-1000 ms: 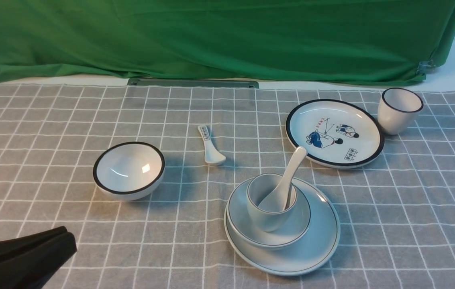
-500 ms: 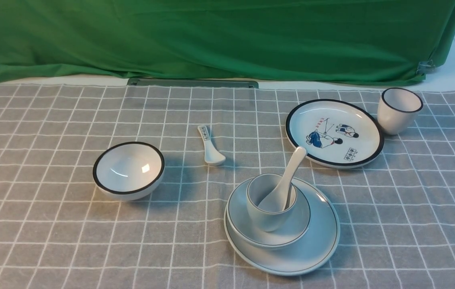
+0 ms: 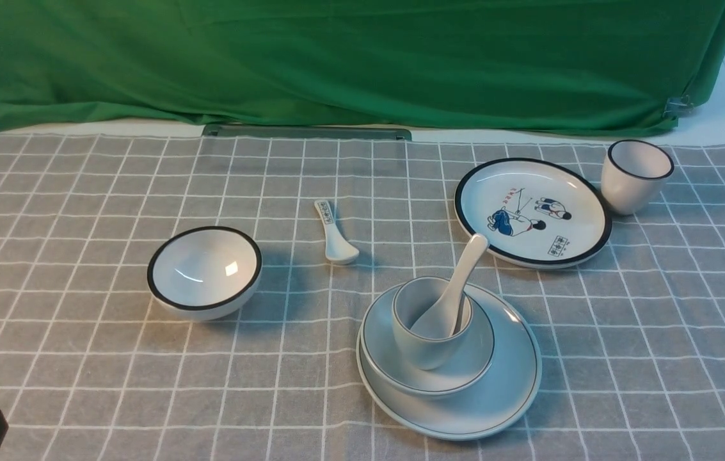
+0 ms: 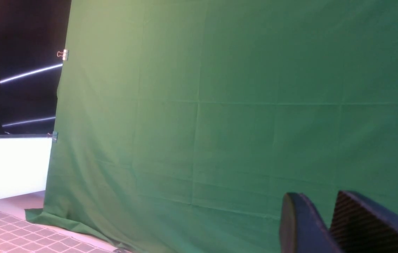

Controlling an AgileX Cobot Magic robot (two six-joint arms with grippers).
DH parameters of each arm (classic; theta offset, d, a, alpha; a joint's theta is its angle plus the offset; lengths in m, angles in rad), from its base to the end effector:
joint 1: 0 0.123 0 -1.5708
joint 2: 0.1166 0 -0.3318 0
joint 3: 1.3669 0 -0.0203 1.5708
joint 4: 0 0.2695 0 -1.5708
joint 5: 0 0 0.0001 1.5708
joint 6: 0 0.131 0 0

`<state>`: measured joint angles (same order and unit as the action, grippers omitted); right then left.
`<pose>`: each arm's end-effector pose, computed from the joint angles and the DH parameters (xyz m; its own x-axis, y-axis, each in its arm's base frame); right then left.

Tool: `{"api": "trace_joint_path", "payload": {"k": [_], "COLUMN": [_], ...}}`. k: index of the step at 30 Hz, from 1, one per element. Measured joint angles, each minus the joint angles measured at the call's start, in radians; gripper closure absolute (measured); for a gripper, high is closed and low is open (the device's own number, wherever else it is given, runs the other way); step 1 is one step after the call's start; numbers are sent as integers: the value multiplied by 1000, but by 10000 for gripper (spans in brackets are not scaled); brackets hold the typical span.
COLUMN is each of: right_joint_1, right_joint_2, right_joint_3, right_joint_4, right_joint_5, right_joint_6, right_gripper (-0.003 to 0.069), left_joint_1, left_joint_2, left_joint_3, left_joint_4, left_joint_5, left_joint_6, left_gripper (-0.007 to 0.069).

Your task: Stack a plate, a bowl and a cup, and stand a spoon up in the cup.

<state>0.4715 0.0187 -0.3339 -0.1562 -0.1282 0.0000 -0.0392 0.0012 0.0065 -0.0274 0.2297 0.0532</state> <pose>0.0205 0.0134 0.3580 0.5168 0.0903 -0.8513 -0.3944 0.9077 -0.1431 0.0670 -0.0034 0.1840 -0.1481 0.0323 -0.9884 0.0493 0.9985 0.0253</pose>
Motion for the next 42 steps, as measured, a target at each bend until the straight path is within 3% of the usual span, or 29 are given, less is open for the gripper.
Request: {"api": "trace_joint_path", "payload": {"k": [20, 28, 32, 38, 42], "right_joint_1": [0, -5, -105, -335, -400], "right_joint_2": [0, -6, -19, -18, -18], "right_joint_3": [0, 39, 127, 313, 340], "right_joint_4": [0, -1, -1, -1, -1], "right_joint_5": [2, 287, 332, 348, 368], "right_joint_6": [-10, -43, -42, -35, -17], "right_gripper": [433, 421, 418, 418, 418], "left_joint_1": [0, 0, 0, 1, 1], "left_joint_2": [0, 0, 0, 0, 0], "left_joint_3": [0, 0, 0, 0, 0], "left_joint_4": [-1, -1, -1, -1, -1], "left_joint_5": [0, 0, 1, 1, 1], "left_joint_6": [0, 0, 0, 0, 0], "left_gripper": [607, 607, 607, 607, 607]}}
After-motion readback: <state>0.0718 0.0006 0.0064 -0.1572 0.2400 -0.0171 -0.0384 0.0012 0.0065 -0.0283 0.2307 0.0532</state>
